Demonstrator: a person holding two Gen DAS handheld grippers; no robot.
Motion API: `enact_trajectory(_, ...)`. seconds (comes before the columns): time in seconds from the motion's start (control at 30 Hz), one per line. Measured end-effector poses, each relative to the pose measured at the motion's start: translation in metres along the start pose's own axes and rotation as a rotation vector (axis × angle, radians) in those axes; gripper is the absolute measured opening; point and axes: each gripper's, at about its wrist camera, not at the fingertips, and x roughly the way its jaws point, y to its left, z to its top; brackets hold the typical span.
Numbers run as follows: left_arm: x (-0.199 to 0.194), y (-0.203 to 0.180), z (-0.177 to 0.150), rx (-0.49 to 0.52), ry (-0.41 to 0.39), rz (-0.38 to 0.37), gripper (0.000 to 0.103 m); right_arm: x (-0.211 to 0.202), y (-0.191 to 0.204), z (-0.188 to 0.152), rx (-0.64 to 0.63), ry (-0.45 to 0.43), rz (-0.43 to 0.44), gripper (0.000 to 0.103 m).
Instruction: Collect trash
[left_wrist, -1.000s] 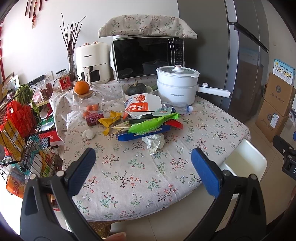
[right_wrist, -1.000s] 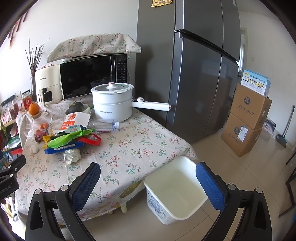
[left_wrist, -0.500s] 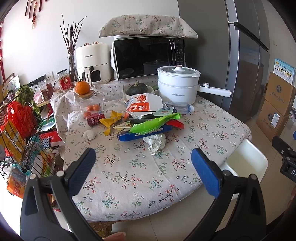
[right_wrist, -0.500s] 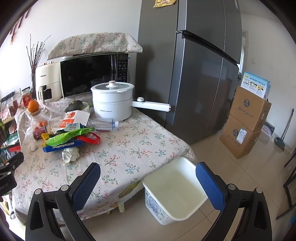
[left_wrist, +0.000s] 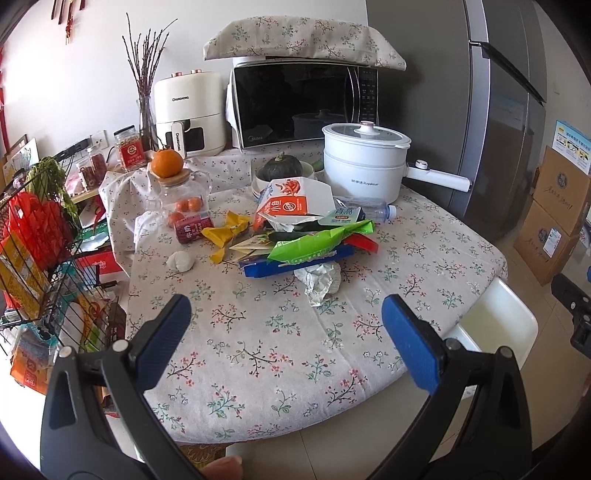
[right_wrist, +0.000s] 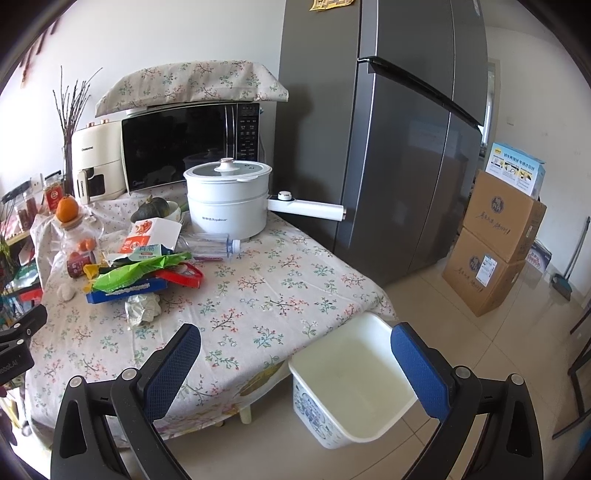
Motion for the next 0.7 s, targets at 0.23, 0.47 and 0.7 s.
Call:
enact_trajectory(0.23, 0.027, 0.016, 0.018, 0.002, 0.036, -0.069, 0.102, 0.028, 0.003, 0.017, -0.033, 0.073, 0.023, 0.103)
enact_trajectory(0.47, 0.092, 0.021, 0.033, 0.042, 0.155, -0.058, 0.101, 0.09, 0.02, 0.042, -0.026, 0.278, 0.128, 0.103)
enact_trajectory(0.7, 0.15, 0.017, 0.039, 0.018, 0.223, -0.182, 0.096, 0.153, 0.027, 0.031, 0.059, 0.398, 0.223, 0.103)
